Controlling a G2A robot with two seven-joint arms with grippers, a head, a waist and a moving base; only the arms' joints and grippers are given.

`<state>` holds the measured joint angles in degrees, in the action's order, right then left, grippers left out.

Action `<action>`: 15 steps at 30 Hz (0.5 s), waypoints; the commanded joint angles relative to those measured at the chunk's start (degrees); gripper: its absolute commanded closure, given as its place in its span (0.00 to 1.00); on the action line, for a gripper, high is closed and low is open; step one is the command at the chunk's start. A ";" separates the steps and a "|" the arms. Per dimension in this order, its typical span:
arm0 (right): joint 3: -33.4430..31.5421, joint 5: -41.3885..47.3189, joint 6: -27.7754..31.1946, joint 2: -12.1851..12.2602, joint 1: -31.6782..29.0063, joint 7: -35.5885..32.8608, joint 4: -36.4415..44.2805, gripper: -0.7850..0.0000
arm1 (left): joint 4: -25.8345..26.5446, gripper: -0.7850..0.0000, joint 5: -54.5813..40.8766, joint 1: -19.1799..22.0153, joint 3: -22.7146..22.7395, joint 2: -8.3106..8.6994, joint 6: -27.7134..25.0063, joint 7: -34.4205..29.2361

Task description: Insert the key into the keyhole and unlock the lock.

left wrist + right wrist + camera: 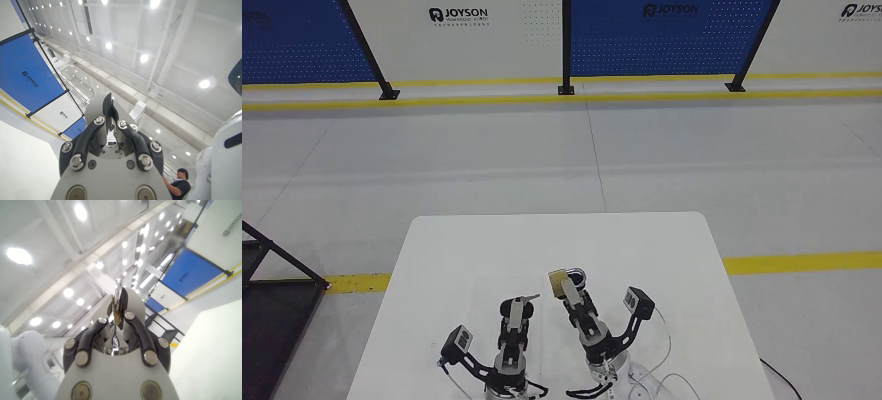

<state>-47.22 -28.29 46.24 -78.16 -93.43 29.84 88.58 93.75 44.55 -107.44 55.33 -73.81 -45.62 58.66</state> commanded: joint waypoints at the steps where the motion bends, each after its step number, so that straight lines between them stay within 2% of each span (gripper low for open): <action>1: 0.25 -0.26 -0.02 -0.21 0.23 0.21 -0.47 1.00 | -0.35 1.00 0.43 0.24 0.01 -0.23 0.22 0.22; 15: 0.08 -2.04 1.02 -0.85 -0.62 1.01 -1.21 1.00 | -2.21 1.00 2.10 1.35 0.13 -1.53 1.62 1.62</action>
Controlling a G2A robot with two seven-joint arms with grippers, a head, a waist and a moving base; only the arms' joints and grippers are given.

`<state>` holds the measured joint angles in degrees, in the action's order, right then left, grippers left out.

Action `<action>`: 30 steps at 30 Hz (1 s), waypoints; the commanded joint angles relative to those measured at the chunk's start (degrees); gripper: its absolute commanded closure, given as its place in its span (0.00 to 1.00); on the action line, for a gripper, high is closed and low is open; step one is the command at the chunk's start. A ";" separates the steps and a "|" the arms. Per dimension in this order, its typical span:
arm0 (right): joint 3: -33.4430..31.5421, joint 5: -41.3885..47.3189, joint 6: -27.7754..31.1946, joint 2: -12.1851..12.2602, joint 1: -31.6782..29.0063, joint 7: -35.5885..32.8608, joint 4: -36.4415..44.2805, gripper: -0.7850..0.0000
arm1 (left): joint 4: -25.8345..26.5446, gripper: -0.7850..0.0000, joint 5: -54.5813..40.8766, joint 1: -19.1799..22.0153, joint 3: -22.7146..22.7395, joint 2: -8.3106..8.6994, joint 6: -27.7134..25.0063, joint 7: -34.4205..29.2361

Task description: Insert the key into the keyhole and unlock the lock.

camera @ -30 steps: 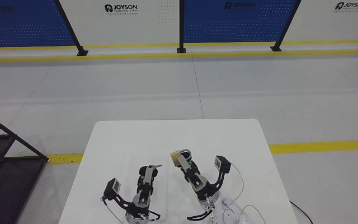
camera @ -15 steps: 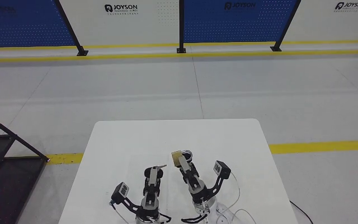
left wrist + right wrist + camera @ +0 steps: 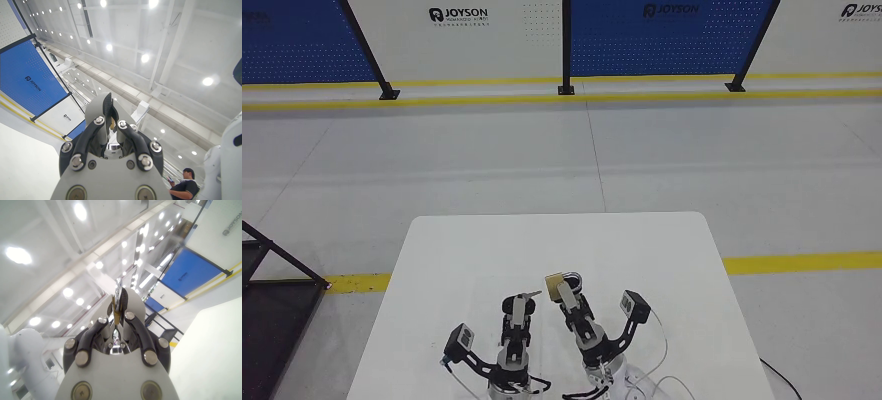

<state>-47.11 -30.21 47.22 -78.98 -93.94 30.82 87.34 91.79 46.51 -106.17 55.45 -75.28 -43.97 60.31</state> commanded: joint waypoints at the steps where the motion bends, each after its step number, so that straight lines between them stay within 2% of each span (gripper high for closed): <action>1: -0.06 -0.37 0.11 -0.06 -0.19 0.01 0.05 1.00 | -0.38 1.00 0.20 0.14 0.02 -0.13 -0.06 -0.06; 30: -0.91 -1.33 -0.61 -1.06 -0.85 -0.10 0.00 1.00 | -1.09 1.00 1.17 -0.23 1.05 -1.07 -1.75 -1.75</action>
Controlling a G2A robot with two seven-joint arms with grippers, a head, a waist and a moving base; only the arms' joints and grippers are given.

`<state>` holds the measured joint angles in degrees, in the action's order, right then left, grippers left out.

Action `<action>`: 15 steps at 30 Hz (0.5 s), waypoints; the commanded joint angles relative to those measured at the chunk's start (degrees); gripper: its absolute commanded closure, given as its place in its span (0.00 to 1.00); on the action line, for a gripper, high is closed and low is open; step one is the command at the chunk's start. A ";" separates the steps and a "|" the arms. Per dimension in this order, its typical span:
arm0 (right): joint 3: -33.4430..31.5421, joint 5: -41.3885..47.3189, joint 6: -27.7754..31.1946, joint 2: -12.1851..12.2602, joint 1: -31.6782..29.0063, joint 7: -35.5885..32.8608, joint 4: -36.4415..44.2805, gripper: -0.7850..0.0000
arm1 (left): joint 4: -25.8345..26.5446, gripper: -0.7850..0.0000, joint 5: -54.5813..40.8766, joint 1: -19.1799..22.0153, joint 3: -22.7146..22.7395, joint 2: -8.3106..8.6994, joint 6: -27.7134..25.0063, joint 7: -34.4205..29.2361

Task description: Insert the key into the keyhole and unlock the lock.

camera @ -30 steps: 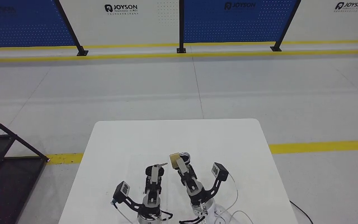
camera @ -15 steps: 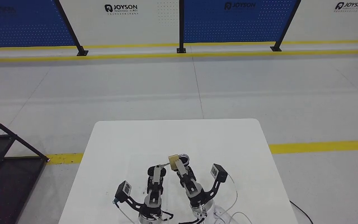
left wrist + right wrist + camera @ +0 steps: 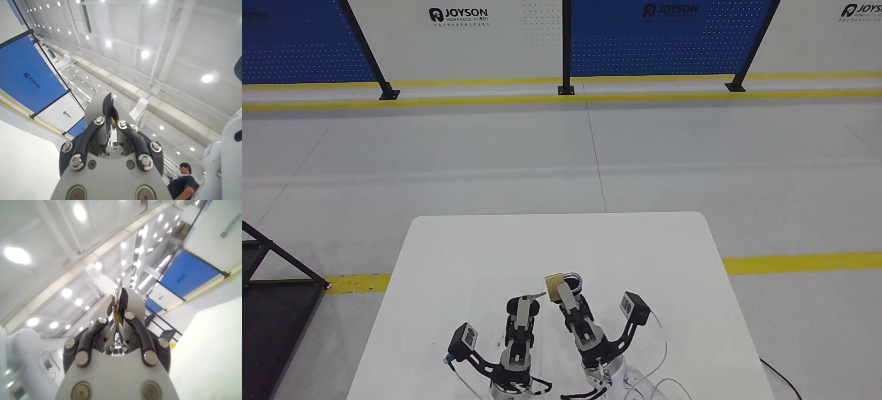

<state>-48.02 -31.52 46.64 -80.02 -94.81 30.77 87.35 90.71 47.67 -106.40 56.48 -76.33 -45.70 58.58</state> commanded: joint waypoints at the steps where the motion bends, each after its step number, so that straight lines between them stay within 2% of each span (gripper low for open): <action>1: 0.01 -0.06 -0.08 -0.06 0.03 -0.16 -0.03 1.00 | -0.04 1.00 0.04 0.00 0.04 -0.06 -0.04 -0.04; 15: 0.20 -0.41 -1.02 -0.50 0.35 -1.75 -0.33 1.00 | -0.54 1.00 -0.02 0.29 0.21 -0.52 0.31 0.31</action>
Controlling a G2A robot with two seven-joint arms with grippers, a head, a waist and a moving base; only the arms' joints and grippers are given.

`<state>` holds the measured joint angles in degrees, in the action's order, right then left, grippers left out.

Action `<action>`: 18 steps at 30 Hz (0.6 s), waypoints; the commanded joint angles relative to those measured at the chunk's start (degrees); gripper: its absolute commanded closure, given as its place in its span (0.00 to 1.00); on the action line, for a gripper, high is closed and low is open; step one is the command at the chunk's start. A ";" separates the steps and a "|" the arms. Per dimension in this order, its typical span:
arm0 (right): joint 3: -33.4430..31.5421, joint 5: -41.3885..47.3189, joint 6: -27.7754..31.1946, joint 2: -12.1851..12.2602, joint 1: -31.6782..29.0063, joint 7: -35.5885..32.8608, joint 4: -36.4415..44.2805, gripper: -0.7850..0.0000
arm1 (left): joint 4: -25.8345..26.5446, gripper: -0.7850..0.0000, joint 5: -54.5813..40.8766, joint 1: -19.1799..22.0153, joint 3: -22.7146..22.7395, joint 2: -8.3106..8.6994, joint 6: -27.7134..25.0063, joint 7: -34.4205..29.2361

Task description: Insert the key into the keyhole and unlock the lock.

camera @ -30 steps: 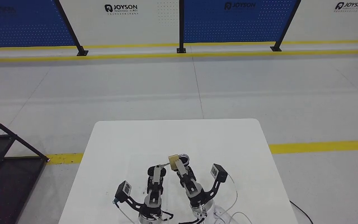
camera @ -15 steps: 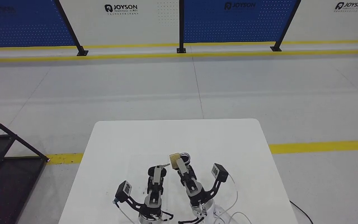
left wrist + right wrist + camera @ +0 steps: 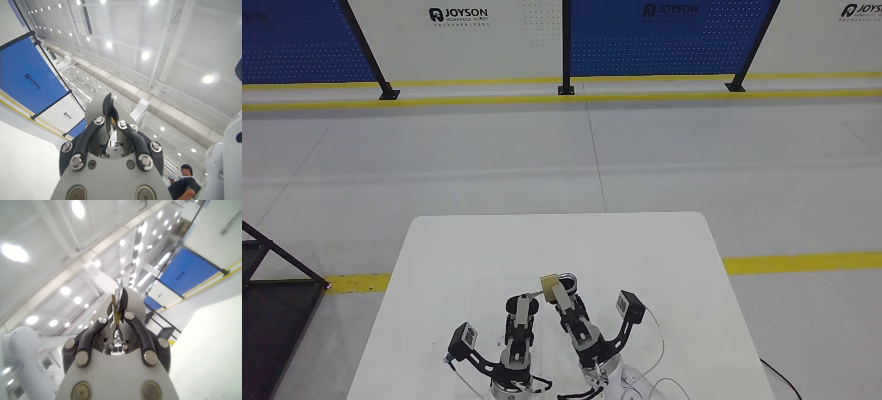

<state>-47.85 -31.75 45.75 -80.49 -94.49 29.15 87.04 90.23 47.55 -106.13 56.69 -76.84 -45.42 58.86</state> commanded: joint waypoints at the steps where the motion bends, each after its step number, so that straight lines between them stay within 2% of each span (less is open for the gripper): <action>1: 0.06 -0.35 -0.23 -0.06 0.07 -0.31 -0.07 1.00 | -0.12 1.00 0.09 0.03 -0.01 -0.01 0.06 0.06; 13: -0.11 -2.94 0.13 -0.13 0.09 -1.26 -0.15 1.00 | -0.88 1.00 1.05 0.37 -0.08 -0.15 0.19 0.19; 15: -0.29 -2.91 0.18 -0.13 0.02 -1.20 -0.09 1.00 | -0.95 0.60 0.86 0.40 -0.07 -0.18 0.17 0.17; 16: -0.34 -2.82 0.32 -0.12 -0.05 -1.21 -0.02 1.00 | -1.03 0.56 0.82 0.39 -0.04 -0.18 0.05 0.05; 17: -0.43 -2.77 0.40 -0.11 -0.10 -1.27 0.02 1.00 | -1.03 0.42 0.78 0.36 -0.02 -0.17 0.00 0.00; 18: -0.52 -2.75 0.45 -0.09 -0.16 -1.35 0.08 1.00 | -0.99 0.36 0.75 0.33 -0.01 -0.15 -0.01 -0.02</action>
<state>-48.27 -34.54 46.14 -80.61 -94.59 27.89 87.06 89.20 48.33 -105.75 56.66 -77.01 -45.40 58.88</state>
